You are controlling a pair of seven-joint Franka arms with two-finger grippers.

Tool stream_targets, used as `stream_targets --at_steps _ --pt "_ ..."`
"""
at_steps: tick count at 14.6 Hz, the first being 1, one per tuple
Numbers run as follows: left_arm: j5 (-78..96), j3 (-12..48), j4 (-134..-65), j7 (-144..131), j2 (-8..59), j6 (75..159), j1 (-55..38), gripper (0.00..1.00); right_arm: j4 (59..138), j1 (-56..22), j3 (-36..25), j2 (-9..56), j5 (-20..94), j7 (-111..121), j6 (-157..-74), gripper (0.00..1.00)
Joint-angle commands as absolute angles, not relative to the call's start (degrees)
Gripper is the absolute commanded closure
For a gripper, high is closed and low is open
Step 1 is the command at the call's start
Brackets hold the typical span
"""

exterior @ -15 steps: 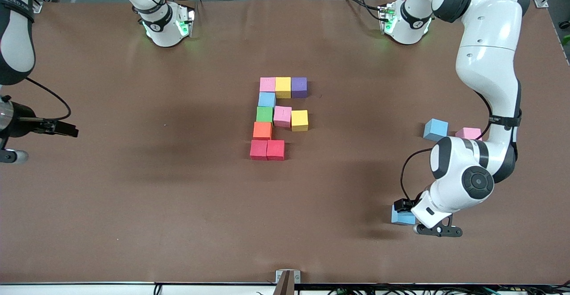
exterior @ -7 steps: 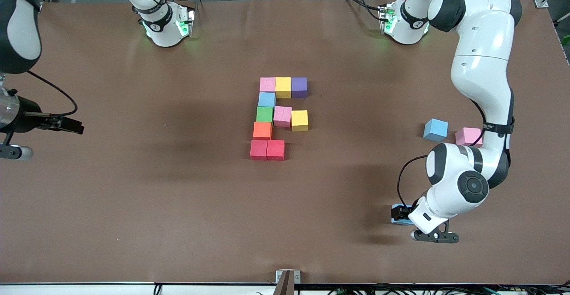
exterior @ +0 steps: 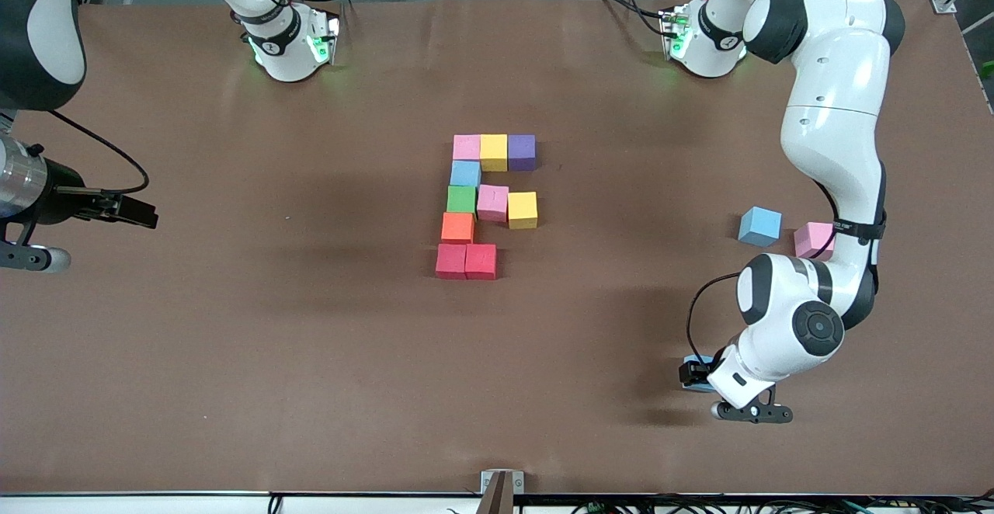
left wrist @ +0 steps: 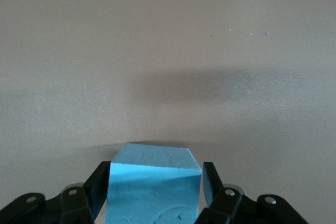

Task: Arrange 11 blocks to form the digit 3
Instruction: 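Grasp the cyan cube with the left gripper, then carry the cyan cube to beside the bottom red cubes with the left gripper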

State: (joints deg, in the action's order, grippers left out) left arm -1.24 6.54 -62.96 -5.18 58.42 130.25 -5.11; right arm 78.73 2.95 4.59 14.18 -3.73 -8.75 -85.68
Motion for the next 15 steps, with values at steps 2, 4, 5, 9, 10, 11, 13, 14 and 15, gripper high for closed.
stream_targets --at_steps 2,4,5,9,10,11,13,14,15 --pt "0.61 6.15 -61.79 -4.92 57.23 126.14 -5.27 0.68 78.31 2.37 4.48 14.15 -3.52 -8.97 -84.82 0.00" --pt "0.35 6.07 -61.96 -6.41 54.51 121.31 -5.27 0.70 78.40 2.55 4.57 14.15 -3.52 -8.44 -84.90 0.00" --pt "0.18 6.06 -61.96 -7.81 53.01 119.29 -5.27 0.71 77.70 2.20 4.57 14.15 -3.69 -8.35 -84.73 0.00" --pt "-0.44 6.06 -63.45 -20.96 48.26 110.50 -6.41 0.72 77.34 -1.93 3.96 13.80 -4.48 -8.88 -83.41 0.00" --pt "-0.44 6.15 -64.41 -25.62 46.69 109.70 -7.20 0.72 77.52 -2.89 3.78 13.97 -4.66 -8.96 -83.32 0.00" --pt "-0.44 6.07 -65.99 -30.28 45.10 109.43 -8.69 0.72 77.78 -3.07 3.17 13.97 -4.66 -9.66 -83.58 0.00" --pt "-0.44 6.15 -69.06 -40.64 41.85 109.34 -11.06 0.72 77.78 -2.81 1.76 14.06 -3.78 -9.58 -84.11 0.00" --pt "-0.44 6.15 -71.26 -45.83 40.27 109.25 -12.12 0.72 77.87 -2.81 0.71 14.06 -3.69 -8.80 -84.11 0.00" --pt "-0.44 6.15 -74.06 -50.66 38.25 109.42 -13.17 0.75 77.87 -2.29 0.44 13.98 -3.69 -7.57 -84.11 0.00"
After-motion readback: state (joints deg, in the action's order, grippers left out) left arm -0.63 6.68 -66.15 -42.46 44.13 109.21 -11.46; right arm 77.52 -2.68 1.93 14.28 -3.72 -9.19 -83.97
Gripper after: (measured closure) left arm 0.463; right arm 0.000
